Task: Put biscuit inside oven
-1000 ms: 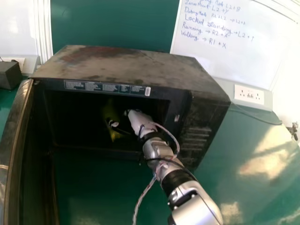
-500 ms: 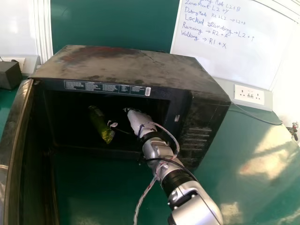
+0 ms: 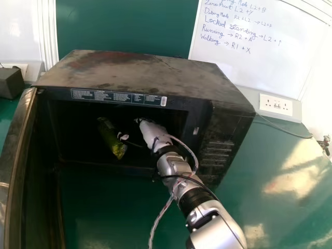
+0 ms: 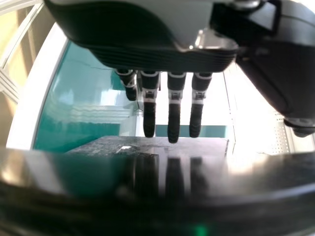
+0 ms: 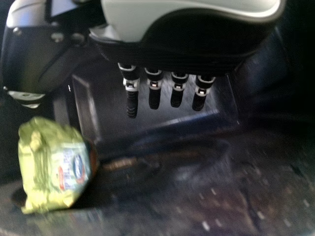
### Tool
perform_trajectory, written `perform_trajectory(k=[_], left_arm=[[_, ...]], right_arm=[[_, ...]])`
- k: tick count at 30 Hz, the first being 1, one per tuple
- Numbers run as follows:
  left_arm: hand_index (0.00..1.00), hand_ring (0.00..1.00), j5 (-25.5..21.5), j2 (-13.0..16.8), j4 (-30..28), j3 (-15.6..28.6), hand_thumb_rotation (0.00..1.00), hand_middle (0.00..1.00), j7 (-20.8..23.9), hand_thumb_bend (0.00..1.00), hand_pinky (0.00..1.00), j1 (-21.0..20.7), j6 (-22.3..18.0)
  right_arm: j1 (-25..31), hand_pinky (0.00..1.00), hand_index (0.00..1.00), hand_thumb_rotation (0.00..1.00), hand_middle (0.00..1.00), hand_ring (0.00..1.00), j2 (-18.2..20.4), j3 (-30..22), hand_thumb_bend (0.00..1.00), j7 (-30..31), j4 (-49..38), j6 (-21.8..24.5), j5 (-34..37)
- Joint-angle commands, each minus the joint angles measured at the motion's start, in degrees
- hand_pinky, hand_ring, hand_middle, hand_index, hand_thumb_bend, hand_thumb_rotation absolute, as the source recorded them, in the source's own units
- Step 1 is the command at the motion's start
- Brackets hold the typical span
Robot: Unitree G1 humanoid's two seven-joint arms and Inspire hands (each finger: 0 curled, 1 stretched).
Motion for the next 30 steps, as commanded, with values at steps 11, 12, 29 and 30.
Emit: perform_trajectory(k=[11, 12, 29, 30], left_arm=[[0.76, 0.75, 0.3, 0.8, -0.1, 0.4, 0.81, 0.78, -0.5, 0.91, 0.84, -0.4, 0.8], [0.77, 0.77, 0.2, 0.9, 0.0, 0.5, 0.81, 0.79, -0.6, 0.91, 0.84, -0.5, 0.8], [0.84, 0.81, 0.2, 1.3, 0.8, 1.5, 0.84, 0.85, -1.3, 0.91, 0.82, -1.4, 0.1], [0.84, 0.81, 0.2, 1.3, 0.7, 1.5, 0.84, 0.85, -1.3, 0.91, 0.83, -1.4, 0.2]], right_arm=[[2.5, 1.00, 0.88, 0.11, 1.00, 1.00, -2.6, -0.4, 0.88, -4.4, -2.1, -5.2, 0.8], [2.7, 1.00, 0.88, 0.11, 1.00, 1.00, -2.8, -0.3, 0.87, -4.3, -2.2, -5.3, 0.8], [12.0, 1.00, 0.88, 0.14, 1.00, 1.00, -6.5, -1.5, 0.85, -10.1, -12.3, -14.7, 2.7], [13.0, 1.00, 0.89, 0.14, 1.00, 1.00, -7.1, -1.6, 0.85, -9.9, -13.7, -15.1, 2.8]])
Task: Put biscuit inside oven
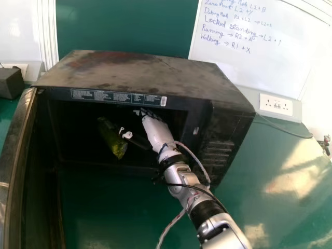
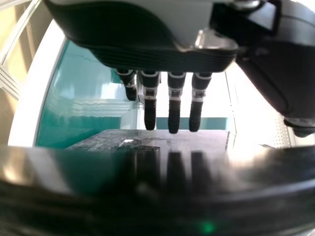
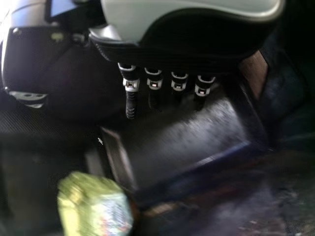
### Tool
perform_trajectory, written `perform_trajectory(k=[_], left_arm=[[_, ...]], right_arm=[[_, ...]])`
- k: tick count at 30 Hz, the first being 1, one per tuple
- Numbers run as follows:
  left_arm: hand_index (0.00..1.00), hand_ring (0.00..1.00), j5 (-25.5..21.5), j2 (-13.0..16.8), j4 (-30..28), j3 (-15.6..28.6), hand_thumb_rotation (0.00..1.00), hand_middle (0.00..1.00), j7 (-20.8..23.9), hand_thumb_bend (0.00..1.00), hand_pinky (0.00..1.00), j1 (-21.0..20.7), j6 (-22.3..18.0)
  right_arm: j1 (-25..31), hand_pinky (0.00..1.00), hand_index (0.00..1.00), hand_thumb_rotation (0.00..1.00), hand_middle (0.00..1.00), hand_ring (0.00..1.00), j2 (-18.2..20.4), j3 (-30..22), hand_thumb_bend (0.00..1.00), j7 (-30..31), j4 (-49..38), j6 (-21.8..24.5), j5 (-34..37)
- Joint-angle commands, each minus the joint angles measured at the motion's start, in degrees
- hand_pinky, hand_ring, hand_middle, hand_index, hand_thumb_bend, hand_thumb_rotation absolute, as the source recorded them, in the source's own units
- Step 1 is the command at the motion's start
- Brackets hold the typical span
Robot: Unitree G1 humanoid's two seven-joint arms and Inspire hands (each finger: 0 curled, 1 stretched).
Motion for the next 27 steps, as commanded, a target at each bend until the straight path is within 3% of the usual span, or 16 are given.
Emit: perform_trajectory(k=[1, 13, 27], left_arm=[[0.83, 0.81, 0.1, 0.1, 0.0, 0.4, 0.84, 0.85, 0.0, 0.91, 0.83, -0.2, -0.2], [0.83, 0.81, -0.3, 0.6, -0.2, 0.7, 0.82, 0.83, -0.1, 0.89, 0.78, -0.5, 0.0], [0.81, 0.79, -0.2, 0.6, -0.5, 0.6, 0.85, 0.81, -0.1, 0.88, 0.77, -0.5, -0.1]], right_arm=[[3.0, 1.00, 0.89, 0.14, 1.00, 1.00, -1.7, -0.7, 0.85, 0.1, -3.6, -1.1, 0.8], [23.0, 1.00, 0.89, 0.17, 1.00, 1.00, -10.4, -5.8, 0.83, 11.9, -38.8, 1.1, 4.2], [42.1, 1.00, 0.90, 0.14, 1.00, 1.00, -15.4, -13.3, 0.78, 20.8, -66.4, 1.2, 9.1]])
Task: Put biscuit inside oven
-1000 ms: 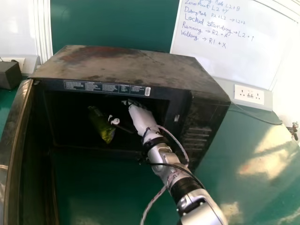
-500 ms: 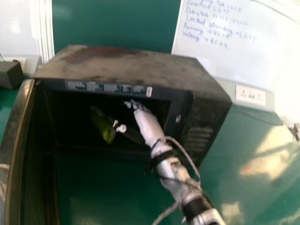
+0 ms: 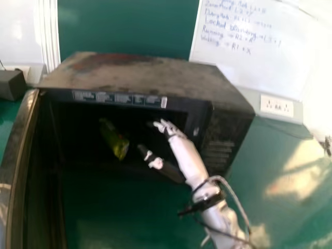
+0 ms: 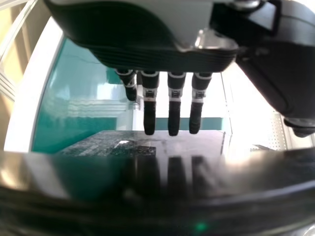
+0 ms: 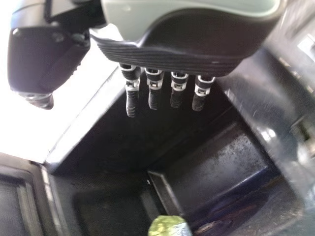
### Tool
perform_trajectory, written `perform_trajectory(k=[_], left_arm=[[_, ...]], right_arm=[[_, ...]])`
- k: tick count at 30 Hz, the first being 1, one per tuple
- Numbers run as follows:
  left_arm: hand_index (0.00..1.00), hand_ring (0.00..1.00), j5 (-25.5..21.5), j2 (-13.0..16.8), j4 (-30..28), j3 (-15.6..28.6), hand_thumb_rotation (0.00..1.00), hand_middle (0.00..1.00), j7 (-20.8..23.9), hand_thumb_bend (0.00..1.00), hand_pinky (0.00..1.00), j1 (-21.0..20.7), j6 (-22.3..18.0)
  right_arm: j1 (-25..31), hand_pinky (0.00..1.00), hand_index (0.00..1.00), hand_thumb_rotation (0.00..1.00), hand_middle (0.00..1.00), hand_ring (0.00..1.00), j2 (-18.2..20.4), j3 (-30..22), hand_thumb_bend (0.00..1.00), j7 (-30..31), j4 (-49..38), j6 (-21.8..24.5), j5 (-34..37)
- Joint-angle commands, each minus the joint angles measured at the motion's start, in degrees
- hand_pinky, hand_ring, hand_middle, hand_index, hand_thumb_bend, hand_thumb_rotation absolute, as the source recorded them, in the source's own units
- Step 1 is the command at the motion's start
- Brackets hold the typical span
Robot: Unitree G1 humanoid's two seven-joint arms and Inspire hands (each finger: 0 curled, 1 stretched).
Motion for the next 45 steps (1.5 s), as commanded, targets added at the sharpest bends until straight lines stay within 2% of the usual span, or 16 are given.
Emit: perform_trajectory(k=[1, 6, 10, 18, 21, 23, 26, 29, 30, 32, 35, 36, 38, 41, 45], left_arm=[[0.81, 0.79, -0.1, 0.1, -0.2, 0.4, 0.85, 0.81, -0.1, 0.88, 0.76, 0.0, -0.2], [0.82, 0.79, 0.3, 0.1, -0.2, 0.9, 0.83, 0.82, 0.1, 0.87, 0.75, -0.3, 0.0], [0.84, 0.82, 0.5, 0.0, -0.8, 1.0, 0.84, 0.84, 0.6, 0.88, 0.78, -0.2, 0.8], [0.82, 0.81, 0.4, -0.1, -1.0, 2.3, 0.88, 0.83, 1.1, 0.90, 0.76, -1.0, 1.8], [0.82, 0.81, 0.1, 0.2, -0.8, 2.9, 0.81, 0.83, 1.1, 0.89, 0.73, -1.6, 2.0], [0.84, 0.83, 0.1, 0.2, -0.8, 3.2, 0.77, 0.85, 1.2, 0.89, 0.75, -2.0, 2.1], [0.85, 0.85, 0.6, 0.3, -0.4, 3.9, 0.76, 0.87, 1.1, 0.88, 0.79, -2.8, 1.9], [0.87, 0.90, 1.3, 0.2, -0.3, 4.9, 0.83, 0.90, 1.1, 0.83, 0.87, -3.6, 1.9], [0.87, 0.90, 1.5, 0.2, -0.2, 5.2, 0.86, 0.90, 1.2, 0.83, 0.86, -3.8, 2.1], [0.87, 0.90, 1.8, 0.2, -0.1, 5.7, 0.92, 0.90, 1.4, 0.85, 0.86, -4.2, 2.2], [0.88, 0.93, 2.2, 0.0, 0.0, 6.3, 0.95, 0.91, 1.5, 0.90, 0.90, -4.9, 2.3], [0.89, 0.95, 2.2, 0.0, 0.0, 6.5, 0.94, 0.93, 1.5, 0.84, 0.94, -5.0, 2.4], [0.90, 0.95, 2.5, -0.1, 0.2, 7.0, 0.94, 0.94, 1.5, 0.80, 0.93, -5.6, 2.3], [0.90, 0.94, 3.7, -0.3, 0.8, 7.9, 0.96, 0.94, 1.5, 0.84, 0.91, -6.8, 1.5], [0.87, 0.93, 6.4, -1.1, 2.1, 9.7, 0.96, 0.92, 1.8, 0.93, 0.89, -8.4, -0.7]], right_arm=[[3.5, 1.00, 0.90, 0.15, 1.00, 1.00, -0.7, -1.8, 0.78, 1.0, -4.2, -0.6, 1.7], [9.7, 1.00, 0.91, 0.14, 1.00, 1.00, -1.1, -4.7, 0.77, 2.5, -9.2, -2.9, 5.9], [14.0, 1.00, 0.90, 0.14, 1.00, 1.00, -2.1, -6.5, 0.78, 6.5, -12.9, -3.8, 11.5], [23.7, 1.00, 0.90, 0.14, 1.00, 1.00, -2.0, -10.2, 0.78, 12.3, -21.7, -5.0, 21.9], [26.7, 1.00, 0.91, 0.15, 1.00, 1.00, -1.3, -10.8, 0.78, 15.2, -22.5, -5.8, 29.8], [28.4, 1.00, 0.91, 0.16, 1.00, 1.00, -1.5, -11.1, 0.78, 18.0, -22.8, -5.9, 35.7], [30.5, 1.00, 0.92, 0.17, 1.00, 1.00, -1.8, -12.2, 0.76, 21.7, -22.7, -5.8, 42.1], [32.7, 1.00, 0.92, 0.19, 1.00, 1.00, -2.4, -13.4, 0.72, 26.1, -23.1, -3.9, 49.1], [33.4, 1.00, 0.92, 0.20, 1.00, 1.00, -2.5, -14.0, 0.70, 27.2, -23.1, -3.6, 50.7], [35.5, 1.00, 0.92, 0.21, 1.00, 1.00, -3.4, -15.5, 0.66, 29.5, -23.9, -1.6, 54.1], [37.8, 1.00, 0.91, 0.25, 1.00, 1.00, -4.0, -17.8, 0.63, 34.0, -23.8, 1.2, 60.8], [37.9, 1.00, 0.91, 0.26, 1.00, 1.00, -3.5, -18.5, 0.63, 36.5, -22.3, 1.0, 63.4], [38.1, 1.00, 0.91, 0.28, 1.00, 1.00, -2.9, -20.1, 0.61, 40.3, -20.2, 1.5, 67.4], [39.5, 1.00, 0.91, 0.32, 1.00, 1.00, -3.4, -23.1, 0.55, 41.7, -20.1, 6.1, 72.0], [40.4, 0.98, 0.92, 0.40, 1.00, 1.00, -3.3, -26.8, 0.48, 39.9, -21.1, 15.3, 79.2]])
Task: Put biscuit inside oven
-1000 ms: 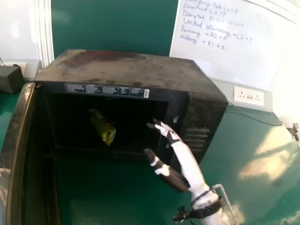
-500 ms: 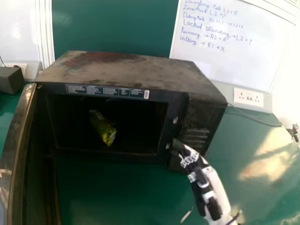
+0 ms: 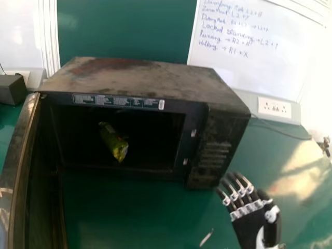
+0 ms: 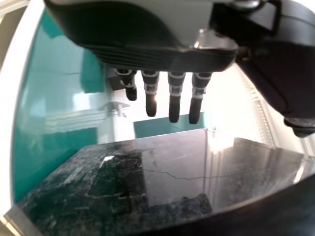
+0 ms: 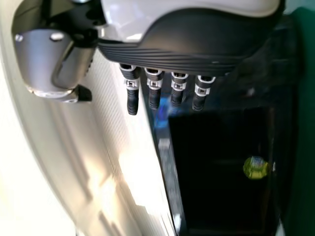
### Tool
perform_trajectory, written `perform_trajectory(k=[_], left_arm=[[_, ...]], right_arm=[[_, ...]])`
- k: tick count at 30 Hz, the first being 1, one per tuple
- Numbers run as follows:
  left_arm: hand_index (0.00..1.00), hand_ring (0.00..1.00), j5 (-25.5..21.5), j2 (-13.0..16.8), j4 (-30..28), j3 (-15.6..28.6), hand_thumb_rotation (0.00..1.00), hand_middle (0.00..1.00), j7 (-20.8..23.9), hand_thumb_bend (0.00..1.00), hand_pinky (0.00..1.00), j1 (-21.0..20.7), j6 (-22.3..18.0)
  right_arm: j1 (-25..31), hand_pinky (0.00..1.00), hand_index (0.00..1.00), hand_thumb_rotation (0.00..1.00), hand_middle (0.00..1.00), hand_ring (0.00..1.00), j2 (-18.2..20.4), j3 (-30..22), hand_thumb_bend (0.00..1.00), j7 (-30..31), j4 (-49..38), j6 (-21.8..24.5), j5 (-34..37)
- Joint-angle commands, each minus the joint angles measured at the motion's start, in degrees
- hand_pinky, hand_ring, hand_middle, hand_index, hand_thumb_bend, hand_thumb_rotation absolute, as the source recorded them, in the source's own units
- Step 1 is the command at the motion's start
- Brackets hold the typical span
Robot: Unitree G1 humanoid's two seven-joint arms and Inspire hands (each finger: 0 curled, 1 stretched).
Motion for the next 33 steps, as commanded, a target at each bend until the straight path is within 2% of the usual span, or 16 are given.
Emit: perform_trajectory(k=[1, 4, 7, 11, 14, 16, 20, 22, 27, 30, 33], left_arm=[[0.87, 0.93, 2.3, -0.6, 1.3, 1.7, 0.96, 0.92, 0.4, 0.94, 0.89, -1.3, -2.2], [0.87, 0.91, 5.0, -0.5, 3.6, 3.5, 0.94, 0.92, 0.3, 0.97, 0.88, -3.5, -5.5], [0.90, 0.93, 8.0, -0.6, 6.6, 5.5, 0.95, 0.94, 0.5, 0.95, 0.91, -5.6, -9.0], [0.91, 0.95, 10.8, 0.0, 8.8, 7.1, 0.96, 0.96, 0.7, 0.95, 0.96, -7.3, -12.0], [0.91, 0.96, 13.7, 0.3, 10.5, 9.1, 0.93, 0.97, 1.1, 0.95, 0.98, -9.5, -16.2], [0.92, 0.97, 16.3, 0.3, 11.3, 11.1, 0.93, 0.98, 1.6, 0.94, 0.99, -10.7, -18.4], [0.94, 1.00, 16.7, 2.1, 14.6, 11.8, 0.90, 1.00, 1.9, 0.92, 1.00, -13.4, -23.3], [0.95, 1.00, 17.2, 2.8, 16.4, 12.4, 0.89, 1.00, 2.2, 0.92, 1.00, -14.7, -26.3], [0.95, 1.00, 21.9, 1.8, 21.8, 18.7, 0.88, 1.00, 3.5, 0.92, 1.00, -20.9, -37.0], [0.96, 1.00, 23.1, 2.3, 25.4, 19.9, 0.88, 1.00, 3.8, 0.92, 1.00, -23.3, -41.1], [0.95, 1.00, 23.6, 3.2, 26.8, 19.8, 0.88, 1.00, 3.6, 0.92, 1.00, -23.9, -42.3]], right_arm=[[0.8, 0.97, 0.92, 0.41, 1.00, 1.00, -0.4, -2.4, 0.48, -1.8, -0.9, 5.4, 3.8], [2.1, 0.96, 0.93, 0.39, 1.00, 1.00, -1.2, -5.4, 0.52, -6.7, -2.9, 13.1, 6.8], [2.3, 0.98, 0.92, 0.38, 1.00, 1.00, -0.6, -8.0, 0.60, -11.4, -3.9, 17.9, 7.9], [1.9, 0.98, 0.89, 0.35, 1.00, 1.00, 0.0, -10.7, 0.64, -15.6, -4.3, 21.9, 7.9], [1.5, 0.95, 0.87, 0.30, 0.98, 1.00, 0.3, -12.4, 0.61, -18.1, -4.3, 24.5, 8.3], [0.9, 0.91, 0.85, 0.33, 0.96, 0.97, 0.4, -13.3, 0.62, -19.0, -3.9, 25.6, 8.0], [-0.6, 0.85, 0.81, 0.30, 0.92, 0.93, 1.1, -14.7, 0.67, -18.2, -1.7, 26.6, 8.4], [-1.6, 0.81, 0.80, 0.32, 0.91, 0.92, 1.8, -14.7, 0.68, -18.4, -0.6, 26.3, 7.1], [-3.8, 0.66, 0.80, 0.39, 0.91, 0.90, 3.4, -14.8, 0.67, -21.2, 0.5, 27.1, 5.4], [-5.0, 0.67, 0.79, 0.45, 0.93, 0.92, 3.7, -15.0, 0.67, -21.2, 1.3, 27.1, 4.7], [-6.4, 0.68, 0.78, 0.45, 0.92, 0.92, 4.2, -15.5, 0.70, -22.4, 2.1, 27.5, 4.5]])
